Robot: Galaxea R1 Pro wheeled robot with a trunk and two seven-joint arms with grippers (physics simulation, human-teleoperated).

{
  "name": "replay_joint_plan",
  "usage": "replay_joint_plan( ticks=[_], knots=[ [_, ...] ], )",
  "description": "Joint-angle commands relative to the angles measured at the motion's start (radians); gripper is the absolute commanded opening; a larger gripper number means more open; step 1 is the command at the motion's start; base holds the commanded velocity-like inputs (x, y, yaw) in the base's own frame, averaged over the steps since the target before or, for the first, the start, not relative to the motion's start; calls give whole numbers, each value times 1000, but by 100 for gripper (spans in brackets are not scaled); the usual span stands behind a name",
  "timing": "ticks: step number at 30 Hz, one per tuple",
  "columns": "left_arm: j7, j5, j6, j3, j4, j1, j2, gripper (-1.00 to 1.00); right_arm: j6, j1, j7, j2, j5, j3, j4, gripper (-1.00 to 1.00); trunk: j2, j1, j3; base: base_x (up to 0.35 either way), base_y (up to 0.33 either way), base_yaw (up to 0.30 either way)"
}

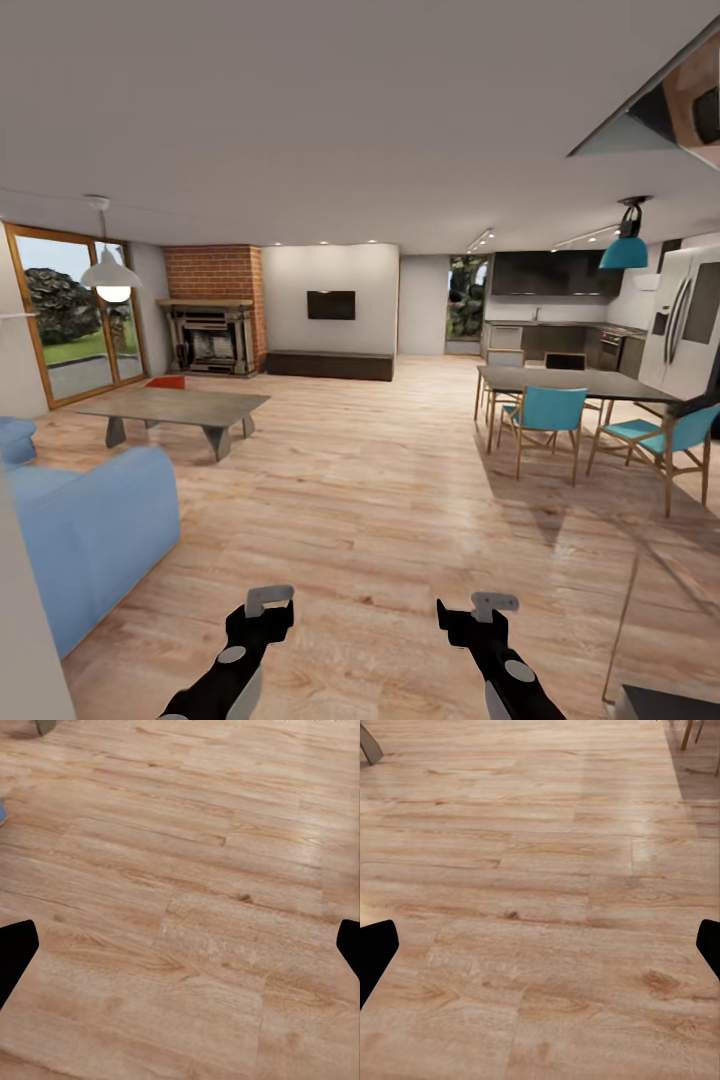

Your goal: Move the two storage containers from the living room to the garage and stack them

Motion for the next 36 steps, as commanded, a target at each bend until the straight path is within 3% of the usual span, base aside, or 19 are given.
replay_joint_plan(
  ticks=[1,36],
  knots=[
    [1,-3,-4,5,1,0,-1,100,-4,0,-4,-1,-11,5,1,100,-1,1,0,331,0,-2],
    [1,-3,-4,5,1,0,-1,100,-4,0,-4,-1,-10,5,1,100,-1,1,0,331,0,0]
  ],
)
